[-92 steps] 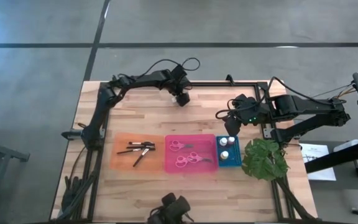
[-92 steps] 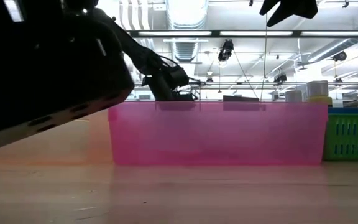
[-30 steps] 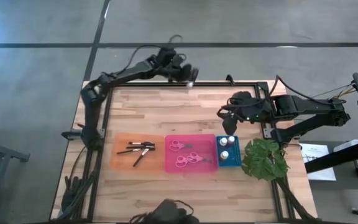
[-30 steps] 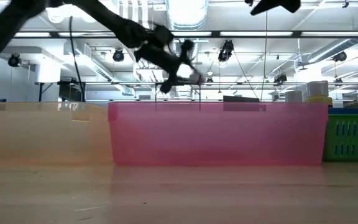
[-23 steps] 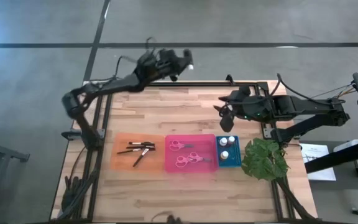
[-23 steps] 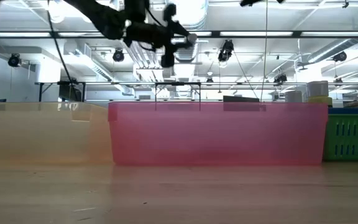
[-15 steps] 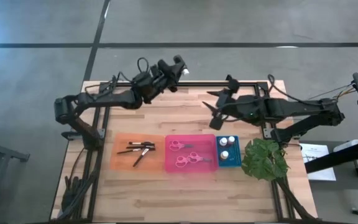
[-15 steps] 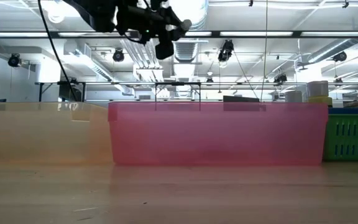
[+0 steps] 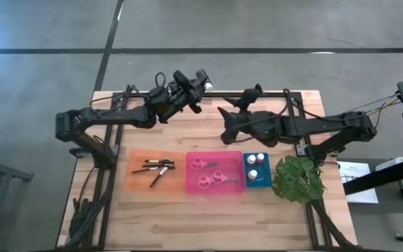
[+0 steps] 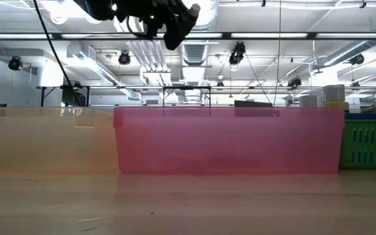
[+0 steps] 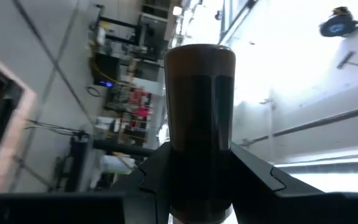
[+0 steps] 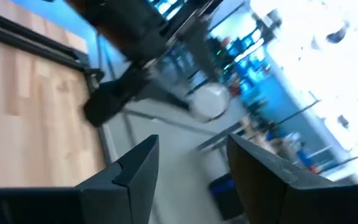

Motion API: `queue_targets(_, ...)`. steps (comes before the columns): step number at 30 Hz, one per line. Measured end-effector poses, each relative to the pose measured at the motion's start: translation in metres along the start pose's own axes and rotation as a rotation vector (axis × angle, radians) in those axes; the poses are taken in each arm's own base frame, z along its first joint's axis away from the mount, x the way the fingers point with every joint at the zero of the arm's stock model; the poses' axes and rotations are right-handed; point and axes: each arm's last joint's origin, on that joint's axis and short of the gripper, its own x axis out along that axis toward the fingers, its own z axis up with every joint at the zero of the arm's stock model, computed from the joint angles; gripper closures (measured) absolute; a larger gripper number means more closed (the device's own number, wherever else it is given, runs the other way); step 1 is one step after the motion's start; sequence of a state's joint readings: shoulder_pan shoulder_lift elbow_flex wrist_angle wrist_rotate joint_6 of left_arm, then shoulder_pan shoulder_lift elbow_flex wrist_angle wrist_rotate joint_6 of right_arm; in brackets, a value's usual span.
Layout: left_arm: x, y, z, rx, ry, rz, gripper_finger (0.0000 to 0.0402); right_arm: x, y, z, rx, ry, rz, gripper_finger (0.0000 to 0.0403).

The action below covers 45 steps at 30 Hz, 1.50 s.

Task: Pick & Place Paint Supplies
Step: Put the brown paint bottle into the blue bin

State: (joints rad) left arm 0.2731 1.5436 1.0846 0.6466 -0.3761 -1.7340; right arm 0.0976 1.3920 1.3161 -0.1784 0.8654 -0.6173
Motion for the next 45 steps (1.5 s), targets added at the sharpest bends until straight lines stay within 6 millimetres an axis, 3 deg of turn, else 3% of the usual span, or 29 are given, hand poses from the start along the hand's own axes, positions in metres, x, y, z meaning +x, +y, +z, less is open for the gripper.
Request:
queue_targets(5, -0.009, -0.002, -0.005, 0.027, -0.015, 0.082, 0.0275, 0.005, -0.007, 0.005, -0.087, -0.055, -0.030, 0.0217)
queue_targets(24, -0.018, -0.012, -0.035, 0.003, 0.067, 0.072, 0.0275, 0.009, -0.008, 0.009, -0.160, -0.159, 0.023, 0.0217)
queue_targets(45, -0.023, -0.010, -0.045, -0.003, 0.083, 0.090, 0.0275, 0.013, -0.002, 0.011, -0.187, -0.172, 0.022, 0.0218)
